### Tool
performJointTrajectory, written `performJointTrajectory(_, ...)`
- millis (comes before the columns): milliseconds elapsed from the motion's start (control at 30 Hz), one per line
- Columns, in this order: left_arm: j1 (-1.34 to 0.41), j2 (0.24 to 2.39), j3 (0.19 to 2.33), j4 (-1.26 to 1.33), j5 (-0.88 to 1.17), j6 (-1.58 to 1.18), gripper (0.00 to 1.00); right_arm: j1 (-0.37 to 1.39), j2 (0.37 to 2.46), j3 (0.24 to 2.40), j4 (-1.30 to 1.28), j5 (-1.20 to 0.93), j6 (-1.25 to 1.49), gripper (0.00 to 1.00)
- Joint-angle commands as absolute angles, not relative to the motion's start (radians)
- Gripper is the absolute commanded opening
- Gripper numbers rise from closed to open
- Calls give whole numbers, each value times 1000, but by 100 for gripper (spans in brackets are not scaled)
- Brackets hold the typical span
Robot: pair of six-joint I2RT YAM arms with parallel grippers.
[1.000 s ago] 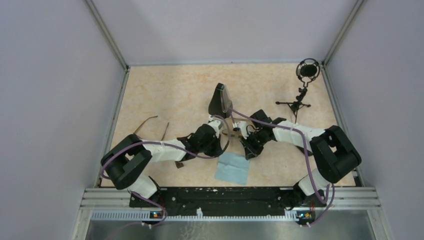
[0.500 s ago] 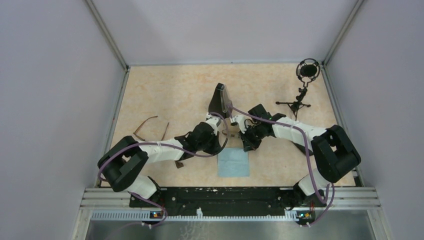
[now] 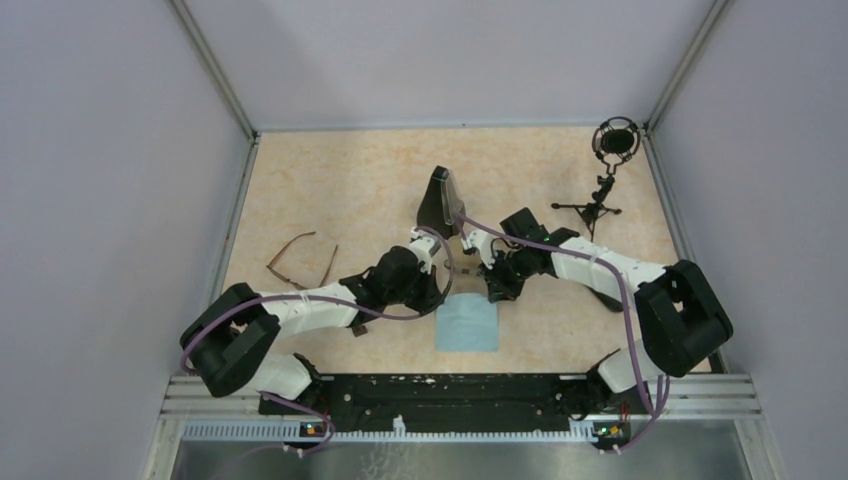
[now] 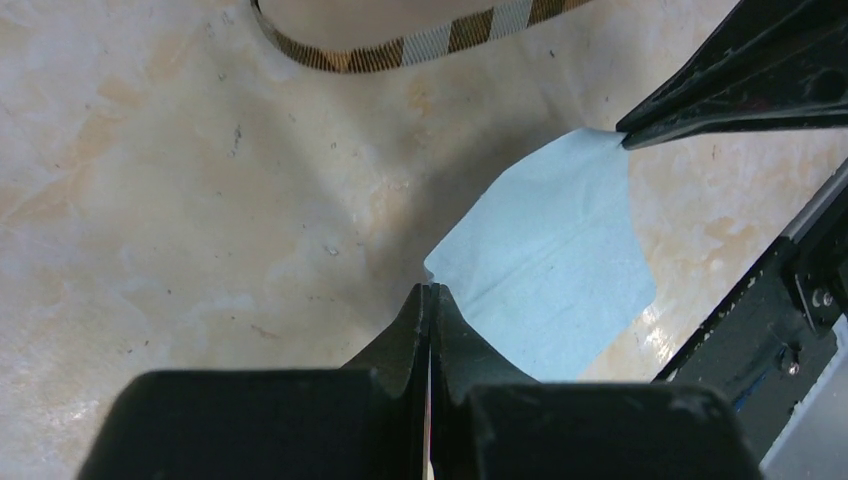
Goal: Organize the sunglasses
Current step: Fold the glasses cleaning cloth at the center of the board.
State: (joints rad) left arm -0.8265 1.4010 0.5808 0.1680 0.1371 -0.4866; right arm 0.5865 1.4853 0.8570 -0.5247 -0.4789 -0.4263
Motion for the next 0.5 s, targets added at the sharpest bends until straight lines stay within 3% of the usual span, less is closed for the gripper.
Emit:
performJointTrajectory(0,-824,1368,549,199,182,-477,0,599,1449,851,-544,-549,-467,0)
performJointTrajectory(467,-825,1356,506,227,293,-487,0,667,1399,803,-610,-556,-534,0)
